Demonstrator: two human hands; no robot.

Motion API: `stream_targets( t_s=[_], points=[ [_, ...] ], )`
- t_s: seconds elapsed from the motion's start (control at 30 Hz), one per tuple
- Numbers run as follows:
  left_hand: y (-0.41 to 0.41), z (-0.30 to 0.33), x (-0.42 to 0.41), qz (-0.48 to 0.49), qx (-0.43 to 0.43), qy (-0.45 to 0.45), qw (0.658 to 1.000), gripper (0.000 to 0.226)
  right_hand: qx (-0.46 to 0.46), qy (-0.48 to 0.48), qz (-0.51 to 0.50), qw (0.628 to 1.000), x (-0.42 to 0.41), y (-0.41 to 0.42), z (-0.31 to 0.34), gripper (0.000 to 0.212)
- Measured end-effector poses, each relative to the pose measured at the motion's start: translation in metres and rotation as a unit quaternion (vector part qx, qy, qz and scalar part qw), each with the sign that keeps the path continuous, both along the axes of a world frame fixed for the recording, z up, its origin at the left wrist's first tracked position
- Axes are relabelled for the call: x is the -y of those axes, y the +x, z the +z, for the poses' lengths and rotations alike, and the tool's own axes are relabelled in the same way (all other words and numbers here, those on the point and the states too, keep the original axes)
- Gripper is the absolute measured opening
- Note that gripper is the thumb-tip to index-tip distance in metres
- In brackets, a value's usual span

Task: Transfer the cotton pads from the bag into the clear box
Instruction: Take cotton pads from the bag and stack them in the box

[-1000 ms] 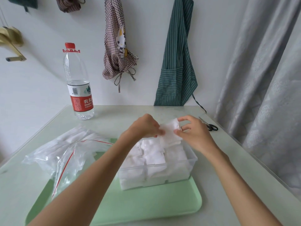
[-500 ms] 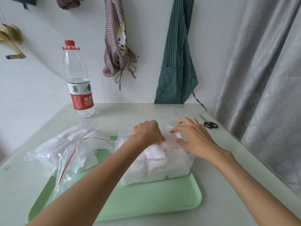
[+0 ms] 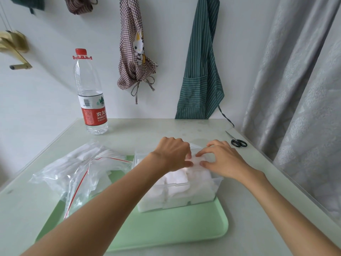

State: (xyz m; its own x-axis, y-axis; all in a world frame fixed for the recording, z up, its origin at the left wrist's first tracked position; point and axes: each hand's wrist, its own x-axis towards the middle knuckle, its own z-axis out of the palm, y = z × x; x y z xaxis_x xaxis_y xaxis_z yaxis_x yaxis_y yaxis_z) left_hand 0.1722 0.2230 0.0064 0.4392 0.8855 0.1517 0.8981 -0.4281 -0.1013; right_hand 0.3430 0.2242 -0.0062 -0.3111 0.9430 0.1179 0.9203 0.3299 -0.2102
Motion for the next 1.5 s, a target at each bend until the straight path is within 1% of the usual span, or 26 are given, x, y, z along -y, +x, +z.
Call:
stream_targets(
  t_s=[0.1, 0.2, 0.3, 0.4, 0.47, 0.53, 0.6, 0.63, 0.7, 0.77, 0.8, 0.83, 0.87, 0.9, 0.97, 1.03, 1.1, 1.13, 1.17, 1.23, 1.27, 1.3, 1.37, 1.4, 1.43, 1.5],
  points=[
    [0.004, -0.002, 0.002, -0.018, -0.049, 0.002, 0.999, 0.038, -0.031, -0.077, -0.019, 0.996, -0.003, 0.002, -0.003, 0.031],
    [0.006, -0.005, 0.003, -0.018, -0.063, -0.006, 0.998, 0.039, -0.006, -0.101, -0.027, 0.994, -0.007, -0.004, -0.002, 0.032],
    [0.000, -0.001, 0.005, -0.005, -0.002, -0.022, 1.000, 0.038, -0.011, -0.062, -0.021, 0.998, -0.008, -0.008, 0.007, 0.027],
    [-0.008, 0.005, 0.011, 0.002, 0.076, -0.023, 0.997, 0.037, -0.081, -0.037, -0.006, 0.996, -0.007, -0.001, 0.017, 0.026],
    [-0.011, 0.005, 0.014, 0.003, 0.096, -0.031, 0.995, 0.036, -0.089, -0.040, 0.001, 0.995, -0.006, 0.001, 0.017, 0.027],
    [-0.009, 0.001, 0.019, 0.000, 0.104, -0.055, 0.993, 0.033, -0.048, -0.066, -0.002, 0.997, -0.007, 0.001, 0.008, 0.028],
    [-0.011, -0.001, 0.030, 0.007, 0.139, -0.065, 0.988, 0.033, -0.069, -0.111, -0.004, 0.991, -0.005, 0.001, 0.000, 0.029],
    [-0.015, 0.001, 0.036, 0.016, 0.169, -0.048, 0.984, 0.031, -0.086, -0.122, -0.008, 0.989, -0.002, 0.004, 0.000, 0.030],
    [-0.035, 0.013, 0.053, 0.056, 0.245, 0.028, 0.968, 0.025, -0.095, -0.092, -0.007, 0.991, 0.002, 0.009, 0.004, 0.033],
    [-0.075, 0.027, 0.067, 0.136, 0.324, 0.133, 0.927, 0.020, -0.120, -0.025, -0.005, 0.993, 0.010, 0.000, 0.014, 0.031],
    [-0.099, 0.030, 0.071, 0.186, 0.353, 0.177, 0.899, 0.022, -0.139, 0.004, 0.010, 0.990, 0.015, -0.010, 0.020, 0.028],
    [-0.126, 0.032, 0.072, 0.241, 0.365, 0.201, 0.876, 0.024, -0.156, 0.020, 0.033, 0.987, 0.021, -0.025, 0.026, 0.024],
    [-0.153, 0.031, 0.073, 0.301, 0.357, 0.196, 0.862, 0.026, -0.172, 0.023, 0.062, 0.983, 0.028, -0.043, 0.032, 0.020],
    [-0.181, 0.027, 0.071, 0.364, 0.335, 0.165, 0.853, 0.027, -0.183, 0.019, 0.091, 0.979, 0.033, -0.065, 0.036, 0.017],
    [-0.220, 0.011, 0.062, 0.452, 0.266, 0.052, 0.850, 0.033, -0.189, -0.001, 0.133, 0.973, 0.038, -0.106, 0.038, 0.017],
    [-0.242, -0.008, 0.051, 0.490, 0.219, -0.061, 0.841, 0.045, -0.201, -0.039, 0.139, 0.969, 0.031, -0.148, 0.037, 0.021],
    [-0.249, -0.023, 0.040, 0.500, 0.236, -0.139, 0.821, 0.058, -0.188, -0.062, 0.119, 0.973, 0.020, -0.181, 0.034, 0.030],
    [-0.248, -0.027, 0.036, 0.498, 0.257, -0.154, 0.814, 0.060, -0.153, -0.069, 0.108, 0.980, 0.016, -0.191, 0.032, 0.035],
    [-0.248, -0.027, 0.033, 0.495, 0.282, -0.148, 0.808, 0.057, -0.099, -0.079, 0.104, 0.986, 0.012, -0.200, 0.030, 0.036],
    [-0.249, -0.024, 0.029, 0.467, 0.325, -0.104, 0.816, 0.042, -0.013, -0.109, 0.106, 0.988, 0.006, -0.215, 0.025, 0.034],
    [-0.247, -0.020, 0.029, 0.436, 0.338, -0.083, 0.830, 0.032, -0.014, -0.134, 0.107, 0.985, 0.002, -0.217, 0.022, 0.031],
    [-0.244, -0.015, 0.031, 0.395, 0.345, -0.070, 0.849, 0.024, -0.040, -0.162, 0.110, 0.980, 0.001, -0.216, 0.022, 0.026],
    [-0.235, -0.005, 0.037, 0.301, 0.365, -0.049, 0.880, 0.014, -0.161, -0.187, 0.088, 0.965, -0.001, -0.213, 0.026, 0.055],
    [-0.229, 0.001, 0.042, 0.261, 0.375, -0.033, 0.889, 0.013, -0.227, -0.198, 0.075, 0.951, -0.003, -0.211, 0.027, 0.060],
    [-0.224, 0.006, 0.048, 0.233, 0.386, -0.011, 0.893, 0.014, -0.276, -0.210, 0.071, 0.935, -0.003, -0.209, 0.031, 0.057],
    [-0.216, 0.016, 0.058, 0.203, 0.411, 0.041, 0.888, 0.013, -0.330, -0.229, 0.053, 0.914, -0.002, -0.206, 0.036, 0.045]
  ],
)
